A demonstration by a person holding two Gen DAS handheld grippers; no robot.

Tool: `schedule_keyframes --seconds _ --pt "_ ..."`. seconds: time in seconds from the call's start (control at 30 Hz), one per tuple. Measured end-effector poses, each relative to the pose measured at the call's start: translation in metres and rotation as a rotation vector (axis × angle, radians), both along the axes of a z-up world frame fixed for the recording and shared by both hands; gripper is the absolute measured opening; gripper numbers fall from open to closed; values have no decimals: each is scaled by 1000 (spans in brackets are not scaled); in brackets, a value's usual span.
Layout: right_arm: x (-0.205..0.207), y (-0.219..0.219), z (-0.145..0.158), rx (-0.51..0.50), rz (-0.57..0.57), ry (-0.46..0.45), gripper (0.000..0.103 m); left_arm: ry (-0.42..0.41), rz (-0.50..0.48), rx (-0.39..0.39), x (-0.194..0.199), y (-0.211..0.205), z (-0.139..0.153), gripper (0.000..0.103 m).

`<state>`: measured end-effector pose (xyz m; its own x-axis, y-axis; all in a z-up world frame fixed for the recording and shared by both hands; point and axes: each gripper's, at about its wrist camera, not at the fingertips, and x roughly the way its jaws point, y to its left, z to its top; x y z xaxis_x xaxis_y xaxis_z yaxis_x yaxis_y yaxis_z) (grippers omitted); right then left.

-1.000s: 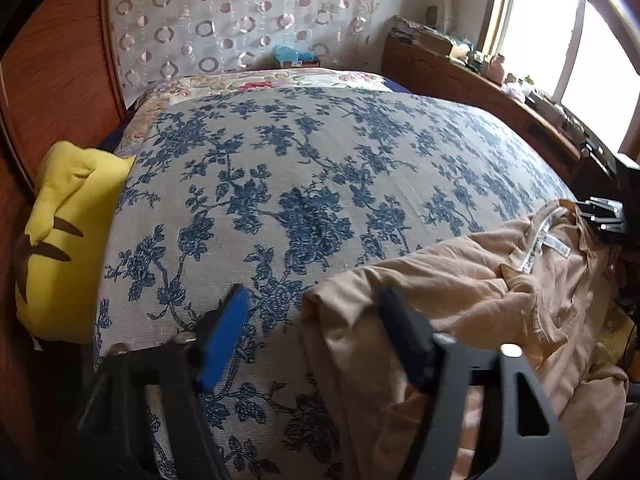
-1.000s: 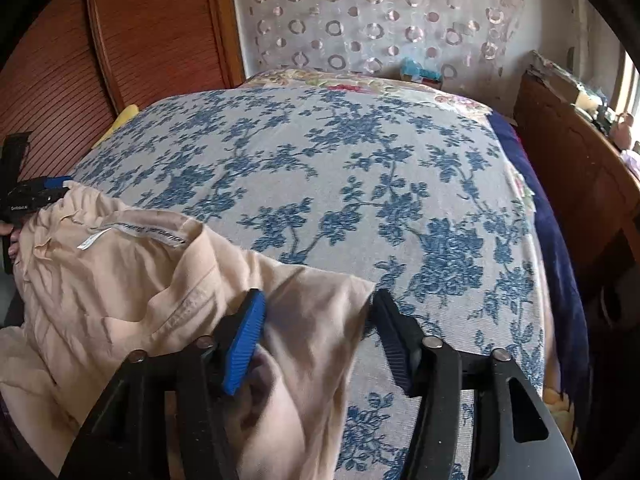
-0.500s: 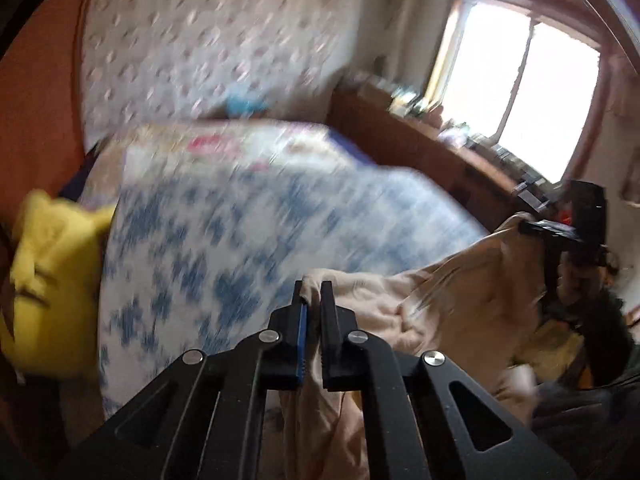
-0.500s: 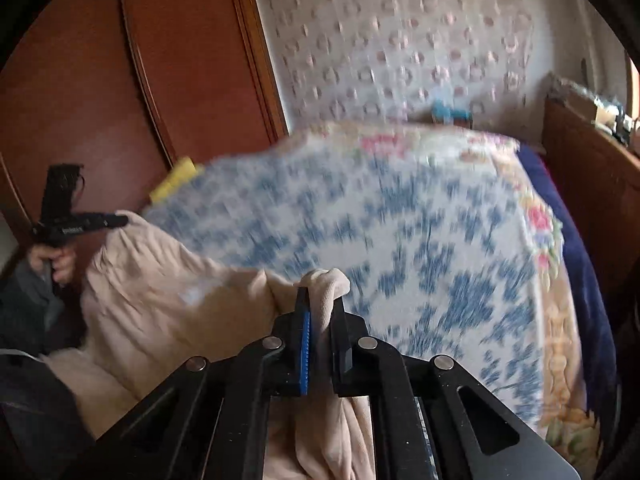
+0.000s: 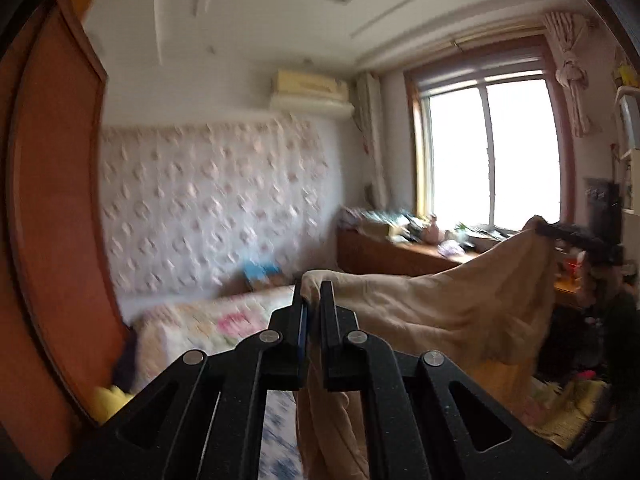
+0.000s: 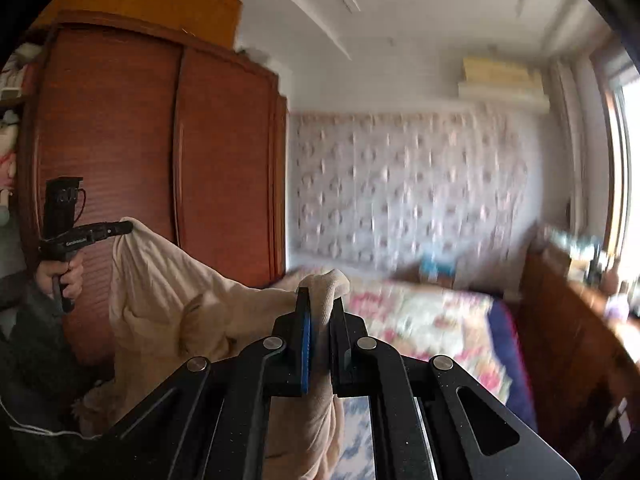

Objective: Fold small clothes
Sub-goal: 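Raise the shirt high with both tools, holding it stretched between them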

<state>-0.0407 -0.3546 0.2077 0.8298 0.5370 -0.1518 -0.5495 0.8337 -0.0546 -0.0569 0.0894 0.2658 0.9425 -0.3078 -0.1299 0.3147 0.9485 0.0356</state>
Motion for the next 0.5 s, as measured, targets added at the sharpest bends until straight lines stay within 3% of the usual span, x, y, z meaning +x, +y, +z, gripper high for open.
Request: schedule_keyframes --seconds 0.23,0.5 --pt "-41 -3 94 -56 -55 -211 7 -139 101 8 -15 24 59 5" --pt "-73 0 147 -103 -116 -311 7 -241 127 15 -44 33 83 5"
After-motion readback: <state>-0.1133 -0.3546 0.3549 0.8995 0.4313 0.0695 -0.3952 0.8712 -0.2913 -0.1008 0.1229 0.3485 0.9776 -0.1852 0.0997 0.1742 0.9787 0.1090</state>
